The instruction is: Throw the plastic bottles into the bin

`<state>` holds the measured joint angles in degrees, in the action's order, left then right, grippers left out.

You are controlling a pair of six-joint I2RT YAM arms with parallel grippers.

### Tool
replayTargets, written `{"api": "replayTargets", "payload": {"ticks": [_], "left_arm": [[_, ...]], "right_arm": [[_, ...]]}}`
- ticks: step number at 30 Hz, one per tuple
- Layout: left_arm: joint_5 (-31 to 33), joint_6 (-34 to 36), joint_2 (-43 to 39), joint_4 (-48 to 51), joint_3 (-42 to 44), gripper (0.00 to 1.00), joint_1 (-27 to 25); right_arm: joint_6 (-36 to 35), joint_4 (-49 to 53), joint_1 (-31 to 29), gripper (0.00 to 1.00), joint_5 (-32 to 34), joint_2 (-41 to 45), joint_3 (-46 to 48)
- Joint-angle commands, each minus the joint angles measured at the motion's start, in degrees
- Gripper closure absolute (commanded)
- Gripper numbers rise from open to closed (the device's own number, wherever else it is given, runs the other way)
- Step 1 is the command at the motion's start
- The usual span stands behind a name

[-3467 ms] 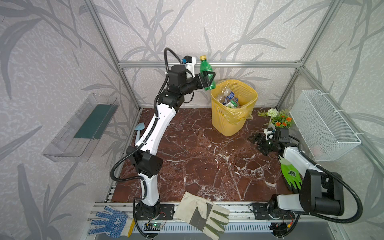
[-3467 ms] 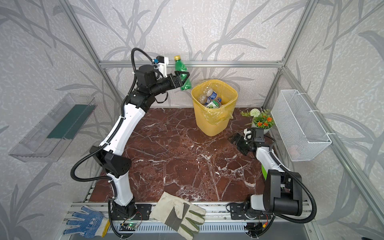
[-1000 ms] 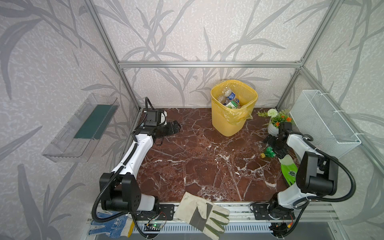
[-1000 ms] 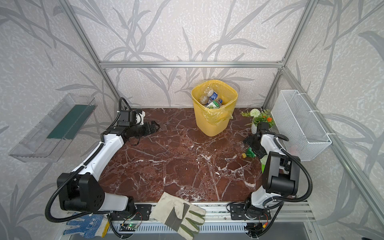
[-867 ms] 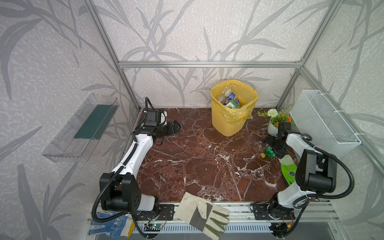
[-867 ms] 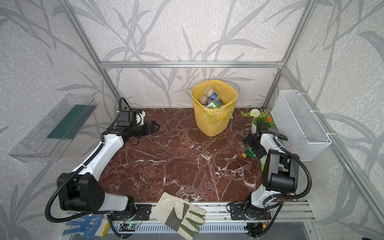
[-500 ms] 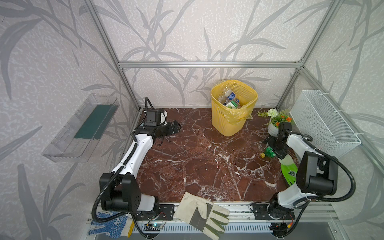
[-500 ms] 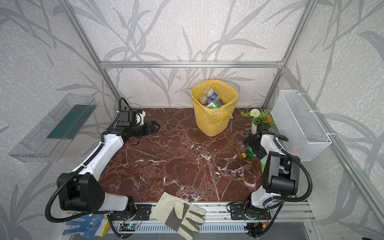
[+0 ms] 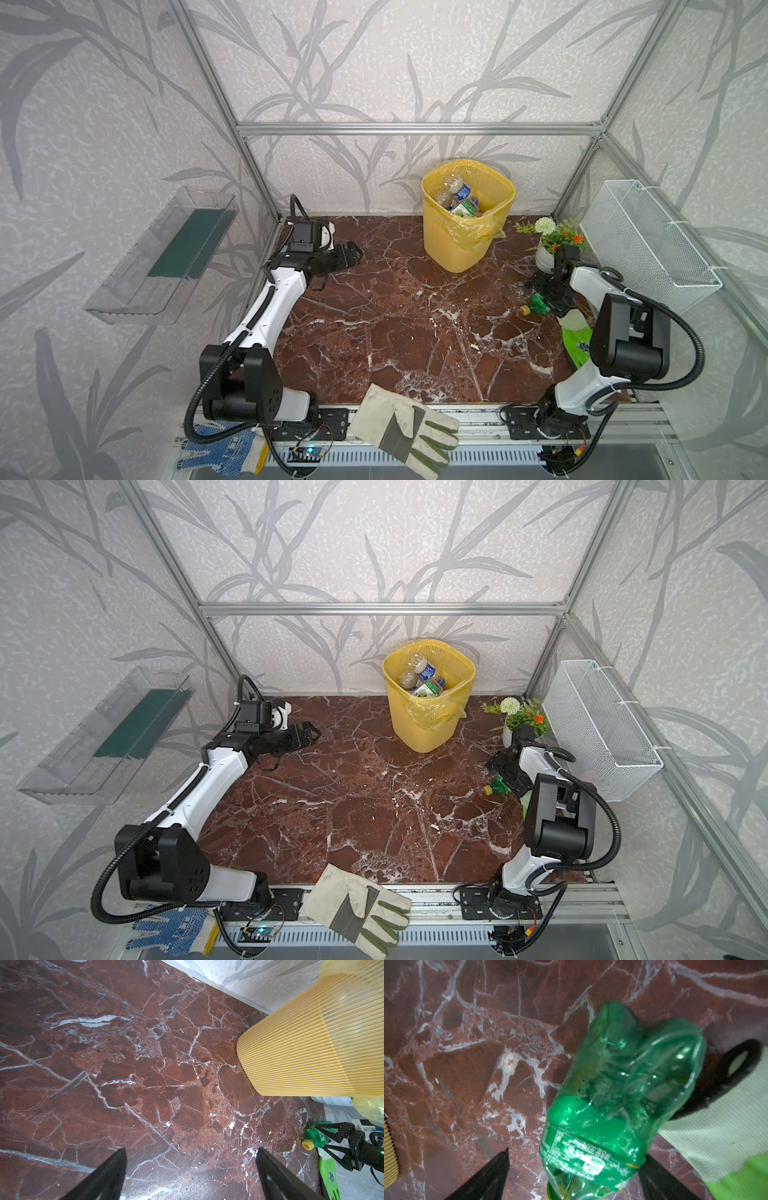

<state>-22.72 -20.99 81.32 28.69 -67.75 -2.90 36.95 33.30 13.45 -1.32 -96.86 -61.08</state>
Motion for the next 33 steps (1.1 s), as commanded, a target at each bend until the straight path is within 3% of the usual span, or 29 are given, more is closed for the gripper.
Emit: {"api": "replayTargets", "payload": {"ticks": [1, 7, 18, 25, 33], "left_arm": [[-1.0, 0.5, 0.9, -0.4, 0.3, 0.04, 0.4], [-1.2, 0.5, 0.9, -0.4, 0.3, 0.04, 0.3], [-1.3, 0.8, 0.3, -0.1, 0.3, 0.05, 0.3], [-2.0, 0.6, -0.1, -0.4, 0.3, 0.05, 0.4], [-2.8, 0.1, -0.4, -0.9, 0.6, 0.05, 0.4]], "right_arm": [[-1.7, -1.8, 0.2, 0.07, 1.3, -2.8, -2.1], [-2.0, -4.1, 0.1, 0.22, 0.1, -5.0, -2.8], [-3.3, -3.5, -1.2, 0.38, -1.6, -7.6, -4.7], [-4.0, -2.9, -4.0, 0.39, -3.4, -1.3, -0.6], [-2.7, 0.7, -9.1, 0.39, -4.9, 15.2, 8.8]]}}
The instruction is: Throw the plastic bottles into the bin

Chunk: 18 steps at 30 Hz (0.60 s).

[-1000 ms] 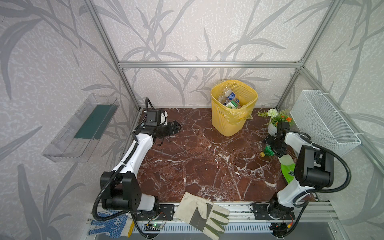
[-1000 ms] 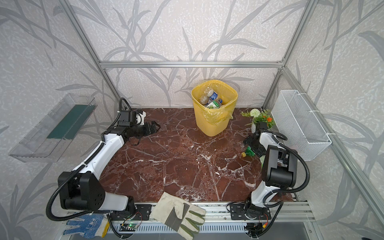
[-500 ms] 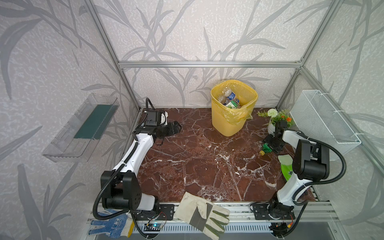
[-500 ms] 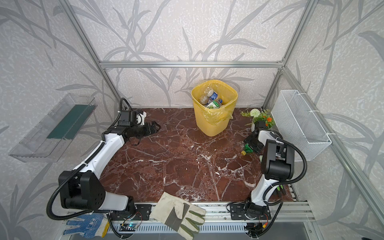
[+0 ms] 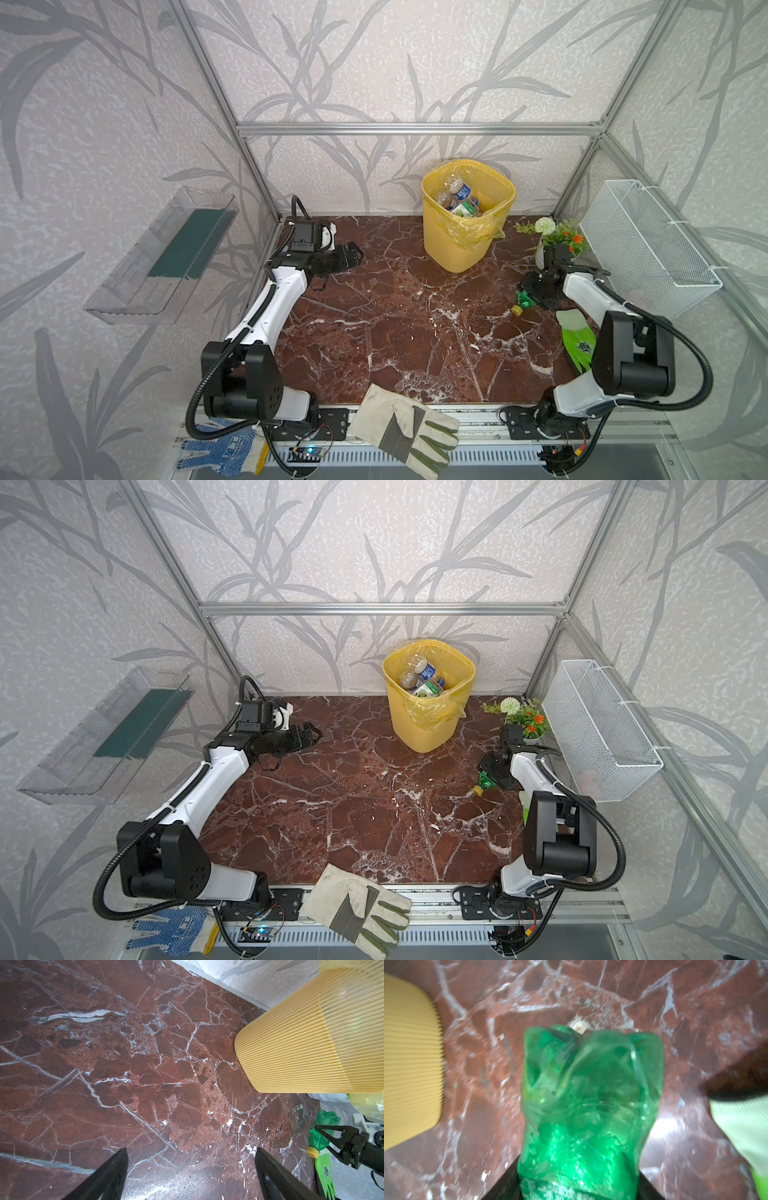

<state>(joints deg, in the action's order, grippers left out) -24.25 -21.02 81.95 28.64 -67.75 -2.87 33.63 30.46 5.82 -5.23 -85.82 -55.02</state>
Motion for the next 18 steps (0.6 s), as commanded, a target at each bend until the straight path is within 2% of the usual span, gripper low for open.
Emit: {"api": "replayTargets", "payload": {"ticks": [1, 7, 11, 13, 16, 18], "left_arm": [[-1.5, -0.1, -1.0, -1.0, 0.6, 0.05, 0.4], [-2.9, -1.0, -0.5, -1.7, 1.0, 0.06, 0.4], [-3.1, -1.3, -1.0, -2.2, 1.2, 0.06, 0.3], [-2.9, -1.2, -1.2, -2.1, 1.2, 0.06, 0.3], [-2.5, -1.0, -1.5, -1.9, 1.2, 0.06, 0.3], [-2.4, -1.1, -1.6, -2.0, 1.3, 0.06, 0.4]], "right_arm": [[1.1, 4.0, -2.0, 0.39, -1.6, 6.0, 4.6], [2.6, 5.1, -3.0, 0.39, -2.9, 14.5, 14.9], [2.2, 6.9, -3.0, 0.38, -3.2, 17.0, 12.1], [2.5, 8.4, -3.0, 0.38, -6.3, 16.7, 5.4], [2.6, 13.7, -6.8, 0.37, -7.0, 12.3, -18.7], [5.2, 14.4, -8.6, 0.33, -12.2, 5.9, -37.5]]}}
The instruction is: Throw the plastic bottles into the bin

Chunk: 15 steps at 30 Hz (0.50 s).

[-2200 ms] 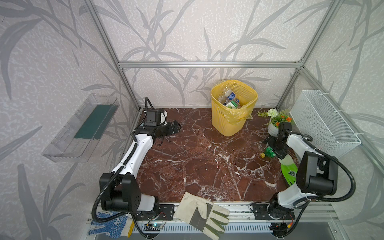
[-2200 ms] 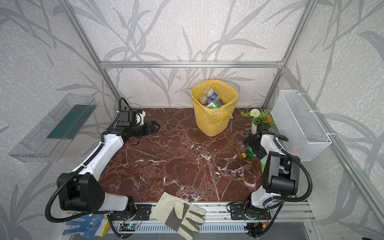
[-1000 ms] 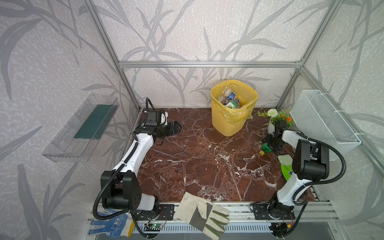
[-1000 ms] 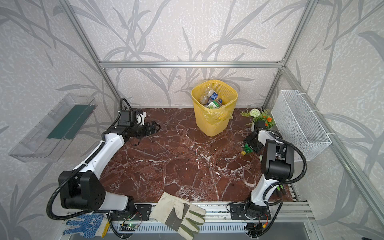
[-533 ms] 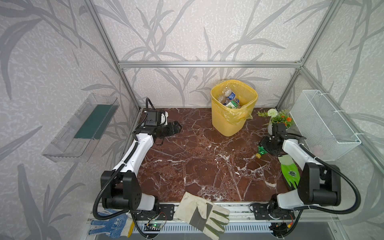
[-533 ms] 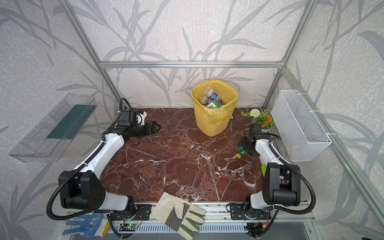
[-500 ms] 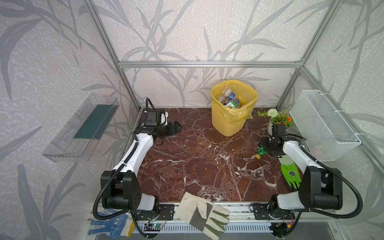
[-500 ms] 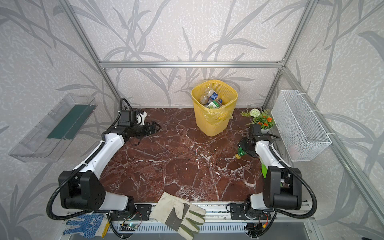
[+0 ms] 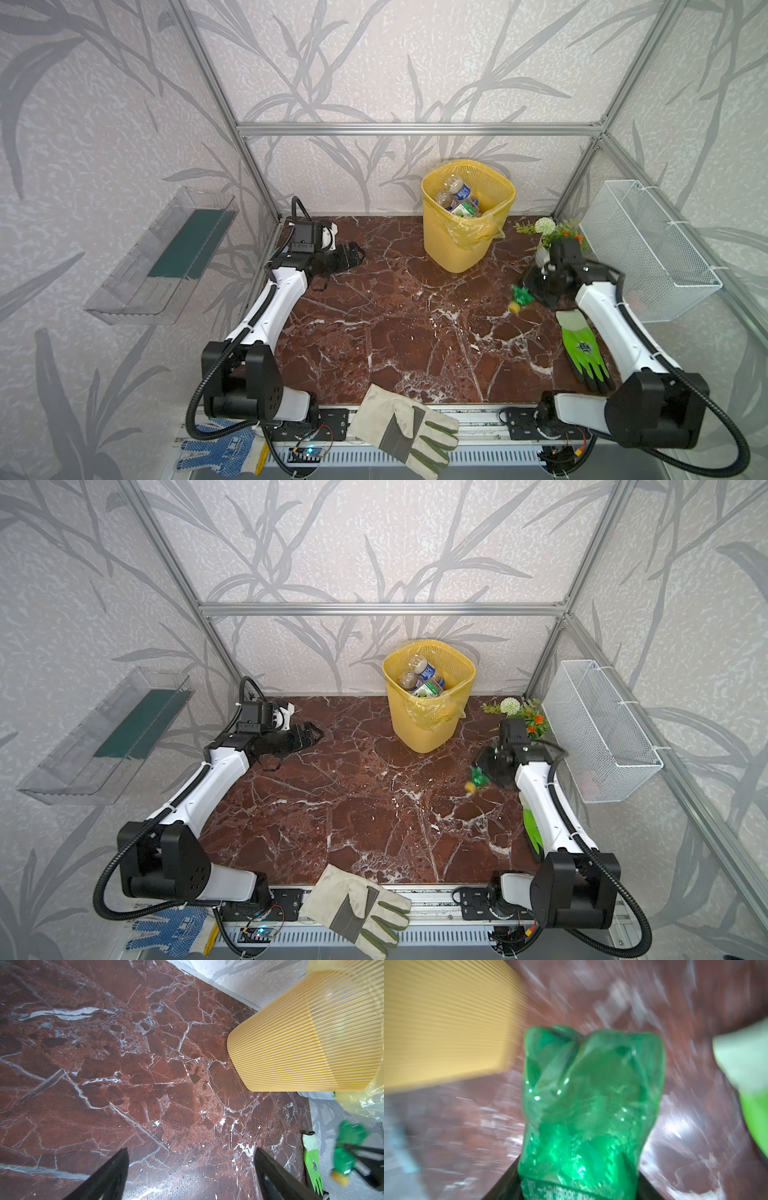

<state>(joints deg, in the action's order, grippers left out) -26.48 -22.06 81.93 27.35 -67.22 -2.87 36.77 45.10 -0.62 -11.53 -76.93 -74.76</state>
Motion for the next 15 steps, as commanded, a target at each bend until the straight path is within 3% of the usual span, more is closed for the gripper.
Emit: {"api": "replayTargets", "payload": {"ticks": [1, 4, 7, 9, 13, 15], "left_arm": [[-0.2, -0.2, -1.5, -0.6, 0.7, 0.06, 0.3], [0.8, -0.3, -2.2, -0.5, 1.0, 0.05, 0.4], [2.1, -0.1, -3.3, -0.4, 1.5, 0.03, 0.3], [2.7, -0.1, -3.2, -0.3, 1.4, 0.03, 0.3], [1.8, 0.2, -1.8, 0.0, 0.8, 0.03, 0.3], [2.0, 0.1, -1.7, -0.2, 0.9, 0.02, 0.4]], "right_arm": [[2.7, 1.0, -2.6, 0.29, -8.8, -6.7, -26.4], [-0.7, 11.7, -3.7, 0.01, -10.3, -18.9, -50.3], [-6.8, 23.1, -3.5, 0.01, -11.0, -26.3, -56.8], [-7.3, 21.9, -3.2, 0.01, -10.5, -24.6, -48.7], [-2.8, 0.1, -1.3, 0.01, -8.8, -10.5, -20.5], [-0.8, -4.8, 1.3, 0.01, -8.4, -6.4, -13.8]]}}
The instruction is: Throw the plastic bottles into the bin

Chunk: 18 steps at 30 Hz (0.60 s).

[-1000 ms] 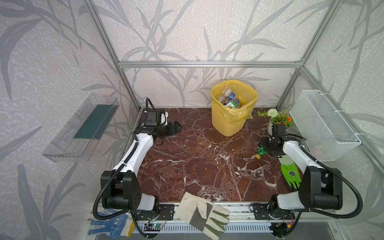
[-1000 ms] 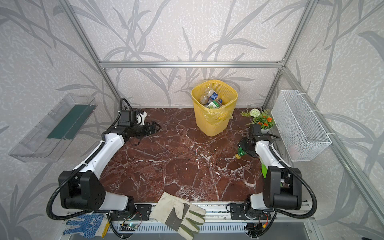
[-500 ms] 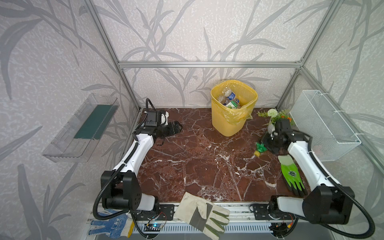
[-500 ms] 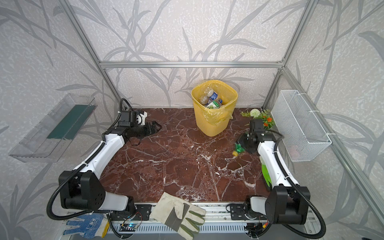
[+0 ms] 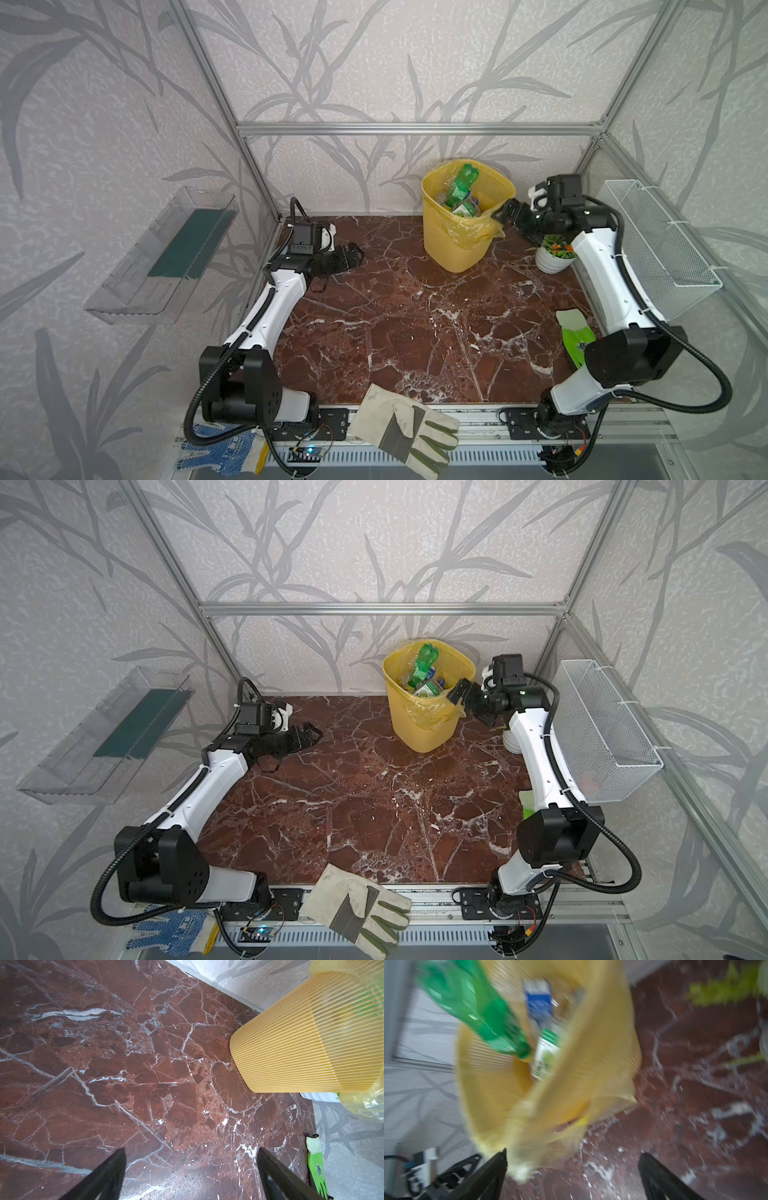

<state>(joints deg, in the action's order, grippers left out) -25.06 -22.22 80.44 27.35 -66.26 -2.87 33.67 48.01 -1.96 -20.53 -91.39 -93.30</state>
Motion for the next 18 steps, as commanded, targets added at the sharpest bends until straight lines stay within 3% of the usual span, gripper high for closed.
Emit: {"api": "replayTargets", "payload": {"ticks": [1, 9, 18], "left_arm": [[0.7, 0.2, -0.2, -0.3, -0.1, 0.03, 0.4], [3.0, -1.4, -1.6, -3.5, 2.2, 0.03, 0.2], [22.0, -3.2, -9.5, -11.4, 10.3, 0.03, 0.2]], "right_arm": [[2.3, -7.9, 3.9, 0.01, 0.9, 9.2, 6.2], [-1.5, -12.5, 7.5, 0.01, 2.9, 13.1, 18.5], [-6.5, -34.1, 7.4, 0.0, 12.7, 20.8, 44.0]]}}
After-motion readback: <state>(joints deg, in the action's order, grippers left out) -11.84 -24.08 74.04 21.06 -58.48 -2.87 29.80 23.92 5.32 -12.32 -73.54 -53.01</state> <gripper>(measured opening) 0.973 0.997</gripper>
